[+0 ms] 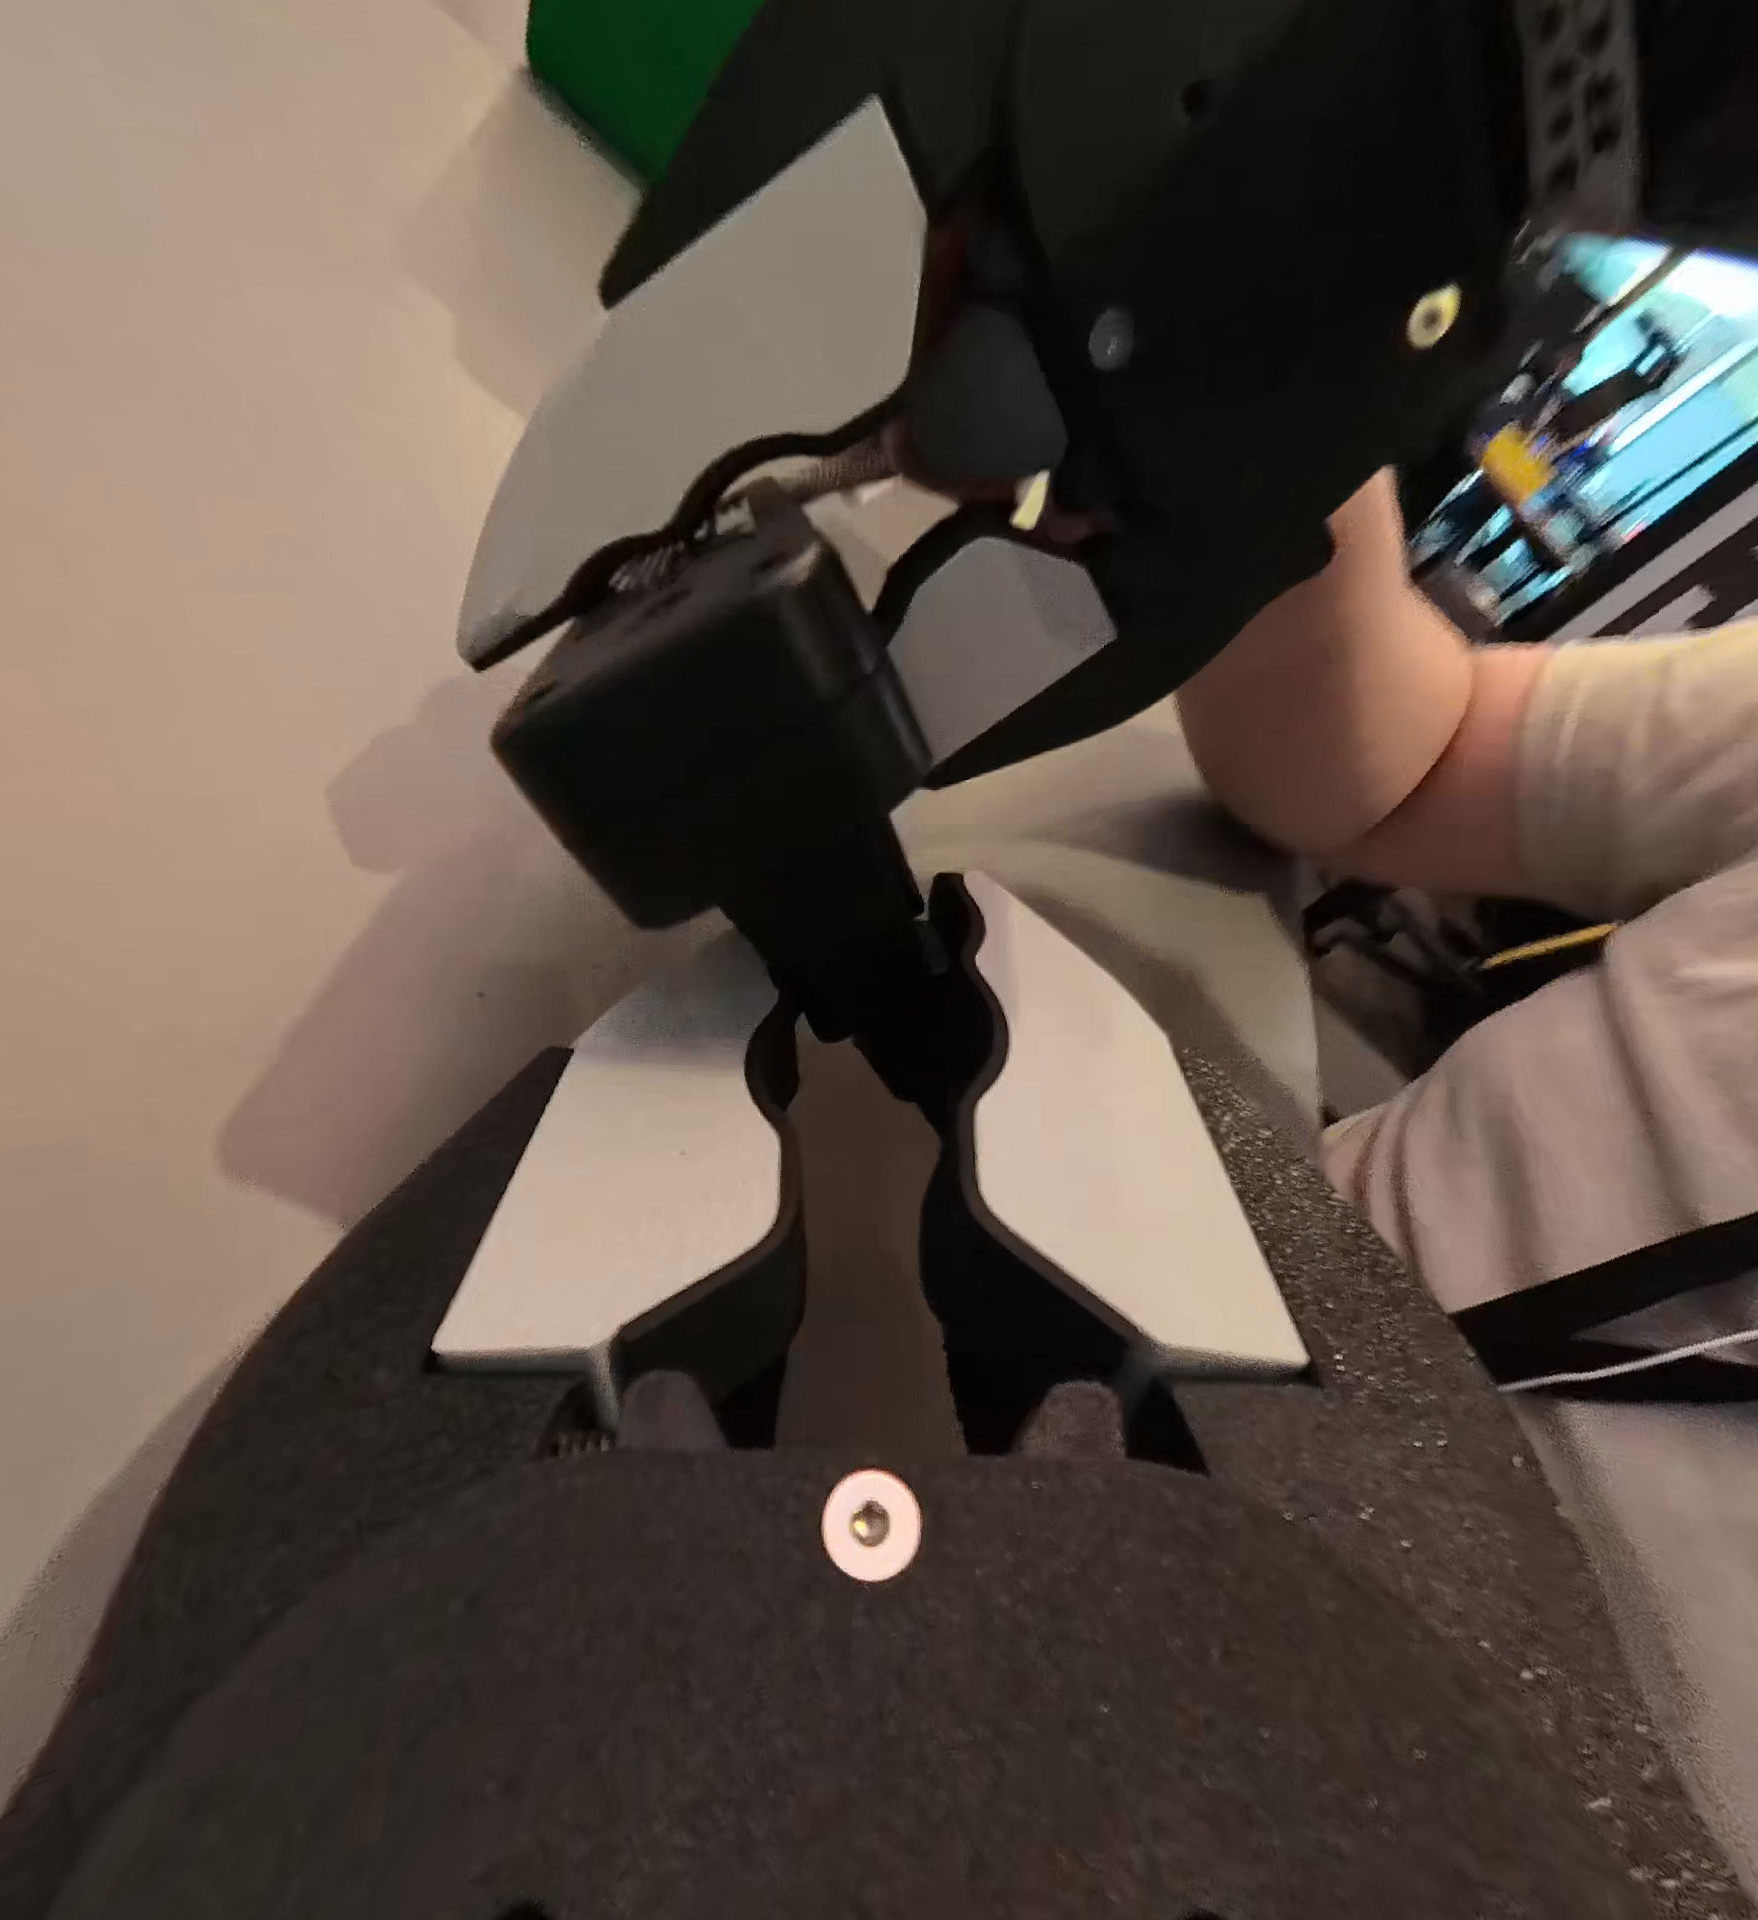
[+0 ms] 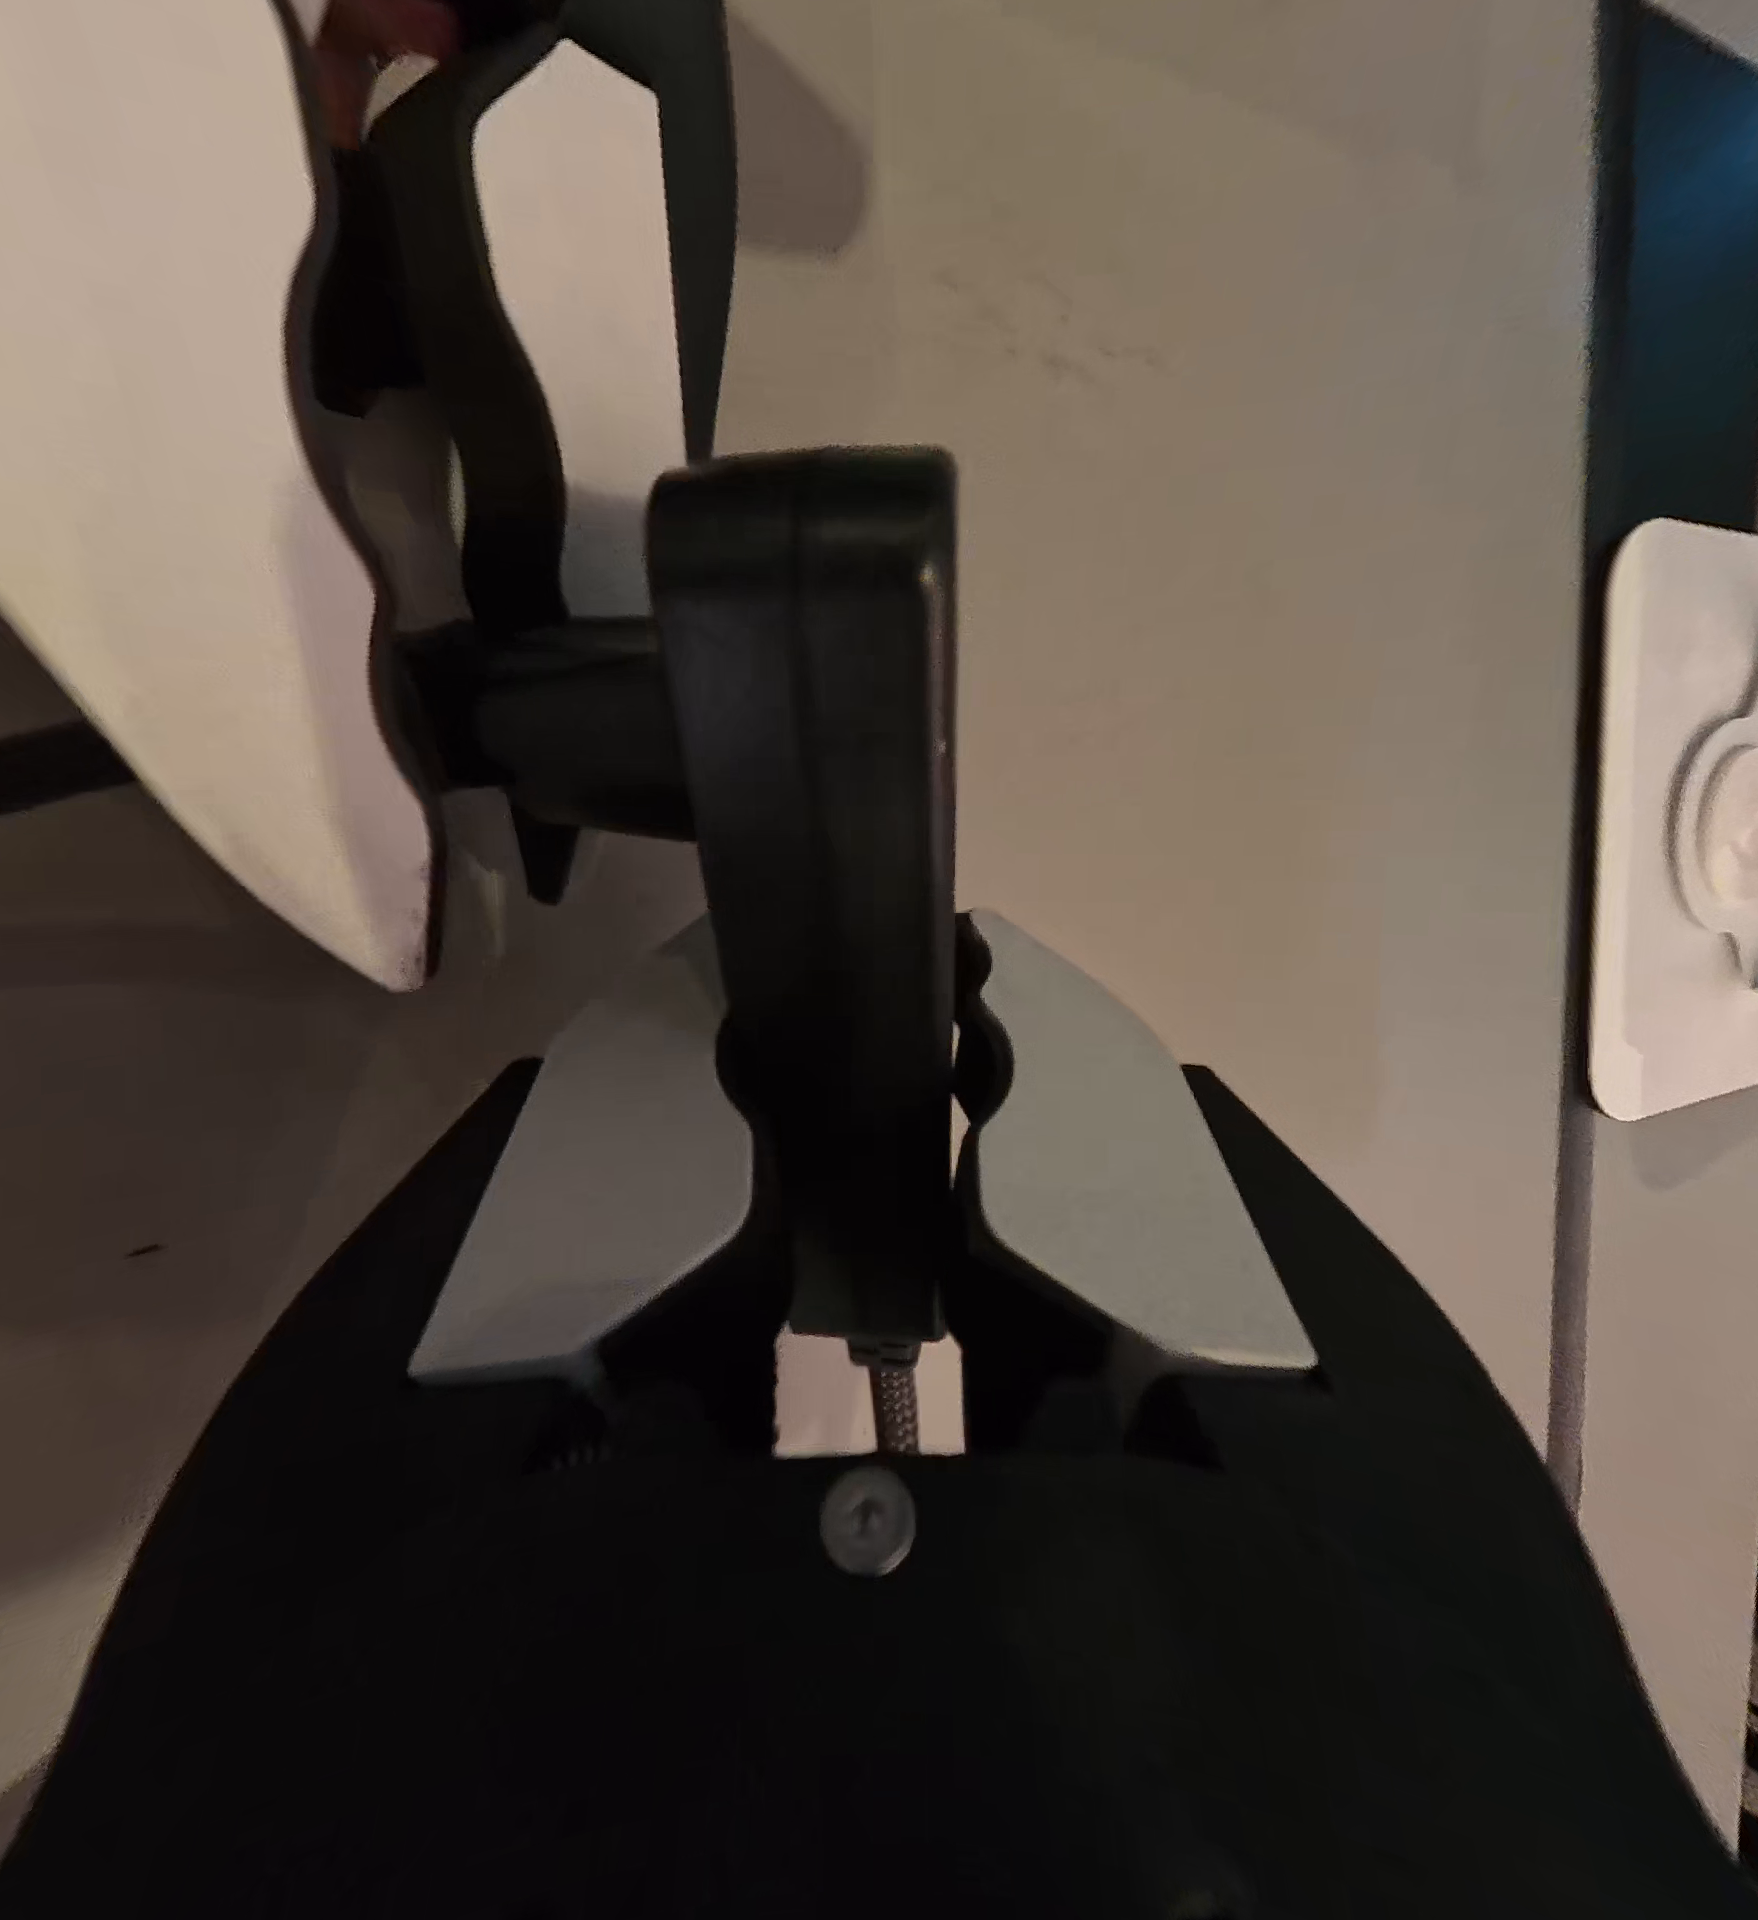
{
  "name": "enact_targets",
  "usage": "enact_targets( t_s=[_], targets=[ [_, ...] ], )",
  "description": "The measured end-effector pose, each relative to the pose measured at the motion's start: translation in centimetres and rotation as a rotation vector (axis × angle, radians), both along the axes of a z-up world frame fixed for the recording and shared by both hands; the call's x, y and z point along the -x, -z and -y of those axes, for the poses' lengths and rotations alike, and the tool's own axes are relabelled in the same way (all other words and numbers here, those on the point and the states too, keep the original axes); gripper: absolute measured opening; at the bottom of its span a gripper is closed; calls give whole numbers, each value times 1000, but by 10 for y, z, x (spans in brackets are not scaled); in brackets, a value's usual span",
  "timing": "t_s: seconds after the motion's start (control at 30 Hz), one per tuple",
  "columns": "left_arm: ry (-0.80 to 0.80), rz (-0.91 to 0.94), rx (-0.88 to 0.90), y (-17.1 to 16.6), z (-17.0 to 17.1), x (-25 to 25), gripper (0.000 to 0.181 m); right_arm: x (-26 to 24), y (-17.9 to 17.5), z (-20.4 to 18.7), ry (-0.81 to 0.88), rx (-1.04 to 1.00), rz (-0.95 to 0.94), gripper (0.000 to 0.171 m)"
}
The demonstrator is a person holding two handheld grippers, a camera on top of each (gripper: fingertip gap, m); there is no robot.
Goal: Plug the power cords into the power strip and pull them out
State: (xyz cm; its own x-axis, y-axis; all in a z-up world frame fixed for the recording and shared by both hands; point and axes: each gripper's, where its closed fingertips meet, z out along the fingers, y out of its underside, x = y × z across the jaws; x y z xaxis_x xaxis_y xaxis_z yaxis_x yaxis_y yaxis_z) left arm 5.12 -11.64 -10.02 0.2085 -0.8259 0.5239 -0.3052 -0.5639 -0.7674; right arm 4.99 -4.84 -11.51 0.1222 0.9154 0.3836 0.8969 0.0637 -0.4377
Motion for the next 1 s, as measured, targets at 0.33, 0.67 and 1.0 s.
enact_targets(
  t_s=[0.33,0.67,1.0],
  targets=[
    [-81,64,-64,-8,-11,0,25,5,3,-6,88,-2,-38,31],
    [-50,164,134,-9,-6,-3,27,6,-1,-16,89,-96,-52,31],
    [-1,120,251,9,-1,-7,21,20,4,-12,-70,-103,-132,38]
  ],
)
